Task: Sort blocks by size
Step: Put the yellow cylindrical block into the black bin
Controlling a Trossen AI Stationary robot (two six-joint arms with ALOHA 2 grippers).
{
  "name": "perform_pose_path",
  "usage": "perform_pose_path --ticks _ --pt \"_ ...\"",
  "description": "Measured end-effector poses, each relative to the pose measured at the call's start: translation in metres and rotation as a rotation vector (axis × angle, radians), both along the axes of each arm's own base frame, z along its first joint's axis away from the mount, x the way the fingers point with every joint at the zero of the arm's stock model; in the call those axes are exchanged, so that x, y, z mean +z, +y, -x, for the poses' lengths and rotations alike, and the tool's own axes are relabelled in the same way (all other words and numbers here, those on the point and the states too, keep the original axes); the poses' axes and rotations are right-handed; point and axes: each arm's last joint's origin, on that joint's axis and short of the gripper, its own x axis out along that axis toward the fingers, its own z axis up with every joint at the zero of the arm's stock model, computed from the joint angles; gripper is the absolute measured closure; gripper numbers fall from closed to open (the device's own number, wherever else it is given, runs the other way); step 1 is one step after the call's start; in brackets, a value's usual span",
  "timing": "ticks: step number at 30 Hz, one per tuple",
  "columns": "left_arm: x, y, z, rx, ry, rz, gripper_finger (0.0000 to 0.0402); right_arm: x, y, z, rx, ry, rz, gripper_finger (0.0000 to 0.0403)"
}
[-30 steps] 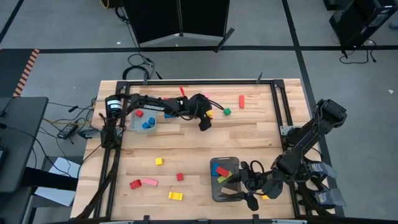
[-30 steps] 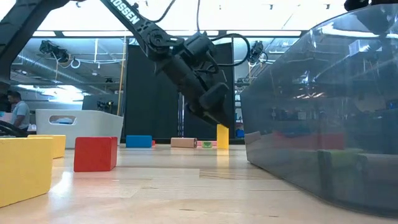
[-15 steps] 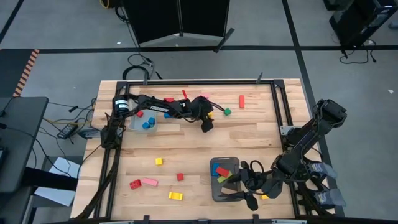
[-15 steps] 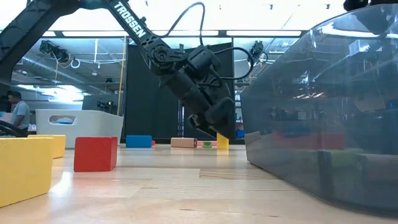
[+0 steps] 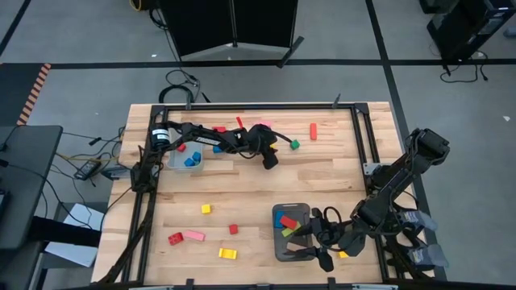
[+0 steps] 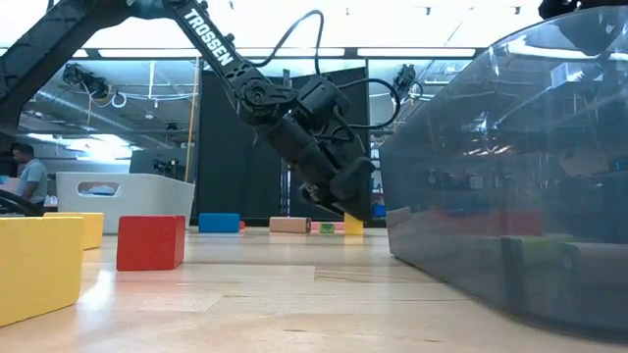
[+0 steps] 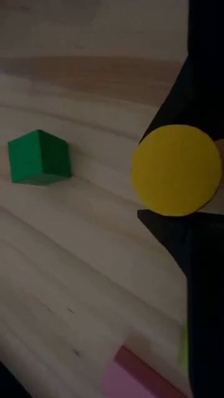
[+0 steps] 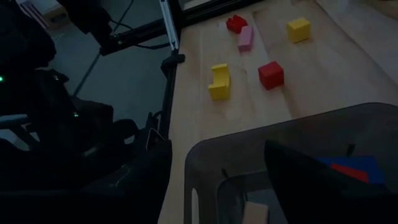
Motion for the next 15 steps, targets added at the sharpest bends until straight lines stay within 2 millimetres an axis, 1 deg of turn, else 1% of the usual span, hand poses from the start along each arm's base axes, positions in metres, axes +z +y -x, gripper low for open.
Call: perform_pose_path --ticks 4,7,8,11,15 --pt "0.002 0.000 0.000 0.000 -0.007 -0.001 0.0267 0.001 0.000 0.000 0.000 -0.005 -0.005 0.0139" --pt "0.011 -0.002 0.002 -0.002 -0.021 -0.003 0.0267 0.002 0.000 0.000 -0.001 -0.012 0.002 0.0142" --pt "0.017 -0.003 0.002 -0.007 -0.031 -0.005 0.0267 0.002 -0.001 0.000 -0.006 -0.016 0.012 0.0143" --pt "0.044 -0.011 0.003 -0.028 -0.101 -0.026 0.0267 0.006 -0.003 0.000 -0.017 -0.037 0.034 0.0146" --pt "0.084 -0.034 0.007 -0.105 -0.194 -0.038 0.0267 0.018 -0.009 0.004 -0.037 -0.094 0.096 0.0148"
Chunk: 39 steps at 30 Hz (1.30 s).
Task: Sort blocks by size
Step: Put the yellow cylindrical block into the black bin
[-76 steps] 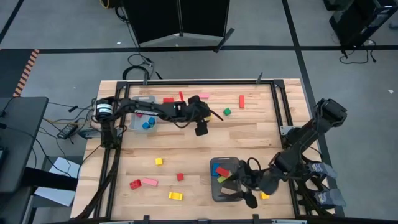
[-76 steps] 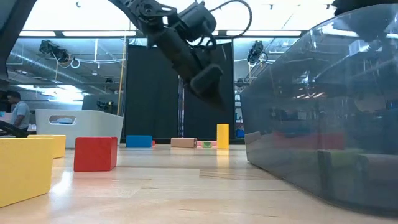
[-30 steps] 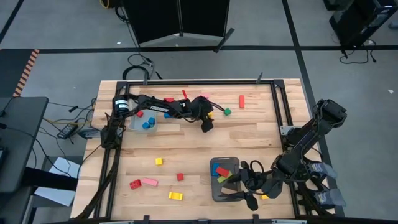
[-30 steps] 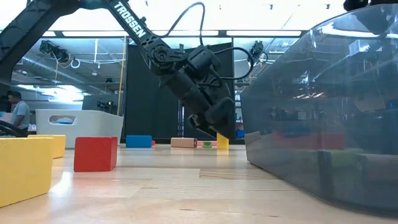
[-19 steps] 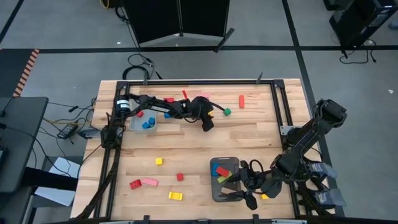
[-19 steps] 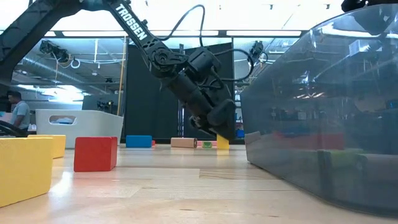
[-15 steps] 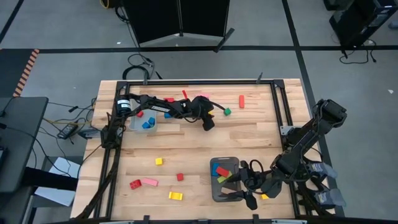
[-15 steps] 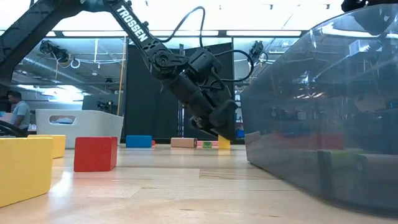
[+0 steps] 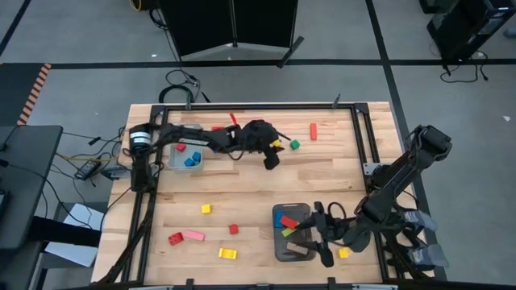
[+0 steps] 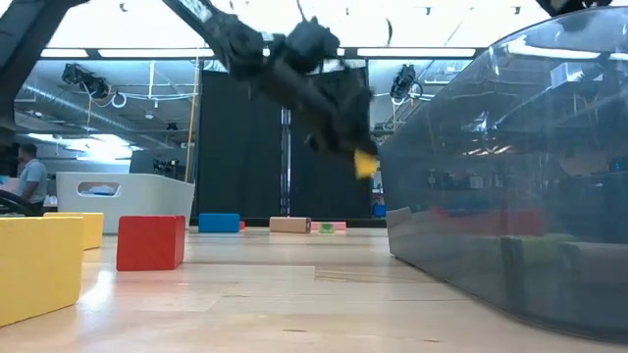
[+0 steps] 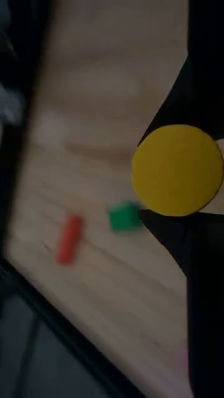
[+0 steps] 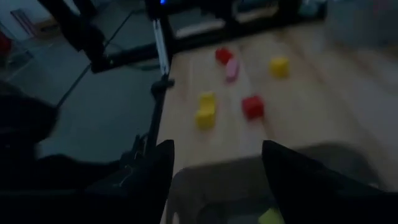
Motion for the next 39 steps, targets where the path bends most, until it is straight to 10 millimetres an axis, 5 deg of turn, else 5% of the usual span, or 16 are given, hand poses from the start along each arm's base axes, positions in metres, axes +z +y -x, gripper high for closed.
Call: perform_pose_path --ticks 5,13,19,26,36,39 --pt "0.027 -0.056 0.003 -0.155 -0.032 -0.012 0.0267 0.033 -0.013 0.017 -0.054 -0.128 0.116 0.0149" --pt "0.028 -0.175 0.007 -0.411 -0.081 0.004 0.0267 0.080 -0.041 0.055 -0.270 -0.277 0.320 0.0150" --pt "0.029 -0.234 0.009 -0.494 -0.257 0.041 0.0267 0.092 -0.058 0.061 -0.352 -0.291 0.367 0.0150" --pt "-0.013 -0.257 -0.005 -0.497 -0.212 0.099 0.0267 0.089 -0.064 0.052 -0.399 -0.269 0.390 0.0150" --pt "-0.044 -0.266 -0.025 -0.477 -0.098 0.165 0.0264 0.076 -0.071 0.047 -0.385 -0.207 0.288 0.0148" --pt "-0.042 -0.265 -0.025 -0.475 -0.102 0.156 0.0187 0.071 -0.079 0.042 -0.408 -0.167 0.266 0.0143"
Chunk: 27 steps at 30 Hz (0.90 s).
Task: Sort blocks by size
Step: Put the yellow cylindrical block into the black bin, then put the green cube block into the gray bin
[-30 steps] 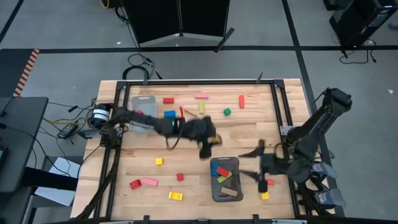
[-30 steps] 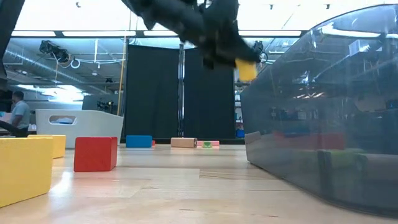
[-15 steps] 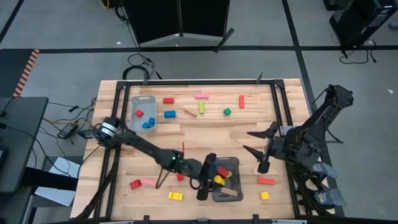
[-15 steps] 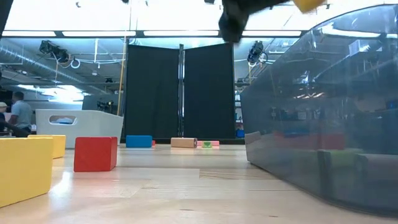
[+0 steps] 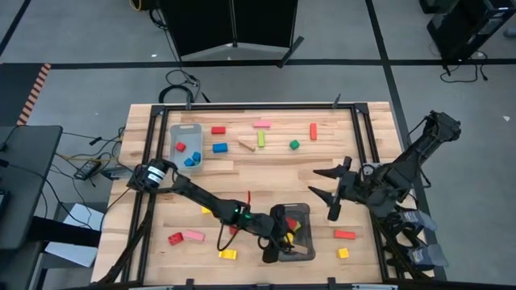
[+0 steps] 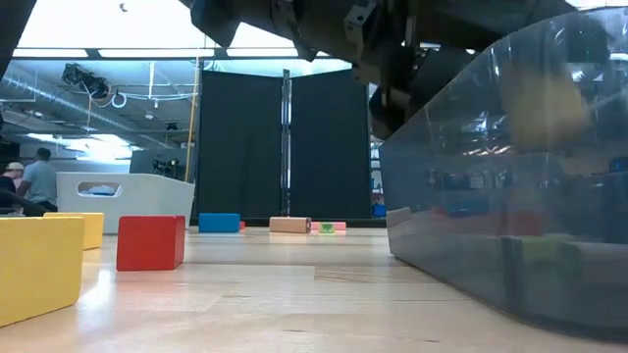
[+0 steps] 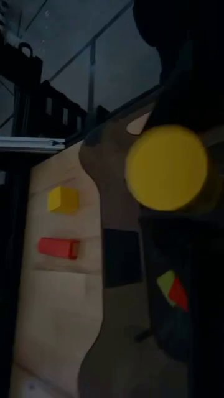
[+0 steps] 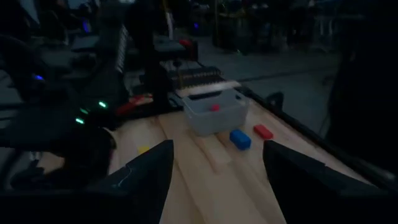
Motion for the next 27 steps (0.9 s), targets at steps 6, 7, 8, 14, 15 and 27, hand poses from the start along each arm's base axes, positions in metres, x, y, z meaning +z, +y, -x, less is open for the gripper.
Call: perform_pose_path --ticks 6,7,8,14,15,27 --pt "0.024 0.005 0.003 0.011 -0.039 0.018 0.0021 -0.012 -0.037 -0.020 -0.041 0.114 -0.112 0.0127" --pt "0.029 0.006 0.004 0.017 -0.039 0.015 0.0014 -0.013 -0.045 -0.024 -0.056 0.137 -0.132 0.0127" --pt "0.032 0.007 0.006 0.031 -0.043 0.011 0.0013 -0.016 -0.055 -0.027 -0.075 0.161 -0.154 0.0127" --pt "0.075 -0.006 0.031 0.087 -0.131 -0.085 0.0058 -0.034 -0.120 -0.037 -0.218 0.363 -0.264 0.0128" --pt "0.081 -0.008 0.038 0.098 -0.147 -0.097 0.0066 -0.039 -0.129 -0.039 -0.233 0.401 -0.277 0.0128" --pt "0.139 0.014 0.165 0.303 -0.363 -0.102 0.0097 -0.116 -0.211 -0.071 -0.311 0.759 -0.427 0.0126"
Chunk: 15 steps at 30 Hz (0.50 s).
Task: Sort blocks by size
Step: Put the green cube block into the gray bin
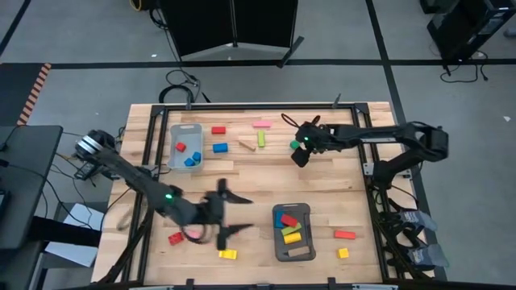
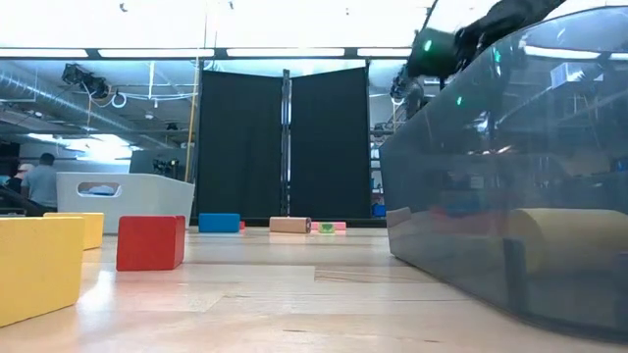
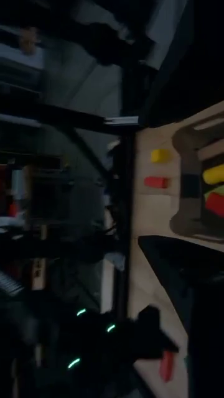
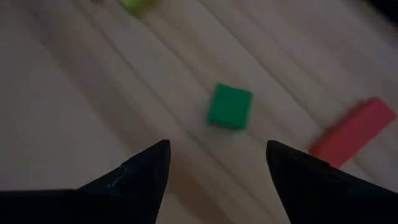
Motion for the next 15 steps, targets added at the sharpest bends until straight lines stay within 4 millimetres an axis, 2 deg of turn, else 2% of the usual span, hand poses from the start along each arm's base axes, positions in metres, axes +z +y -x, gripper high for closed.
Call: perform_pose_path --ticks 4,8,11,15 --pt "0.000 0.013 0.037 0.029 -0.067 0.042 0.0097 -0.018 -0.014 -0.006 -0.005 0.019 -0.037 0.0126" --pt "-0.004 0.024 0.065 0.023 -0.137 0.086 0.0097 -0.028 -0.021 -0.014 0.001 -0.006 -0.046 0.0126" --pt "-0.010 0.030 0.079 0.035 -0.175 0.097 0.0097 -0.037 -0.027 -0.016 -0.014 0.006 -0.054 0.0126" --pt "-0.016 0.034 0.085 0.036 -0.201 0.109 0.0097 -0.050 -0.035 -0.017 -0.037 0.035 -0.066 0.0126"
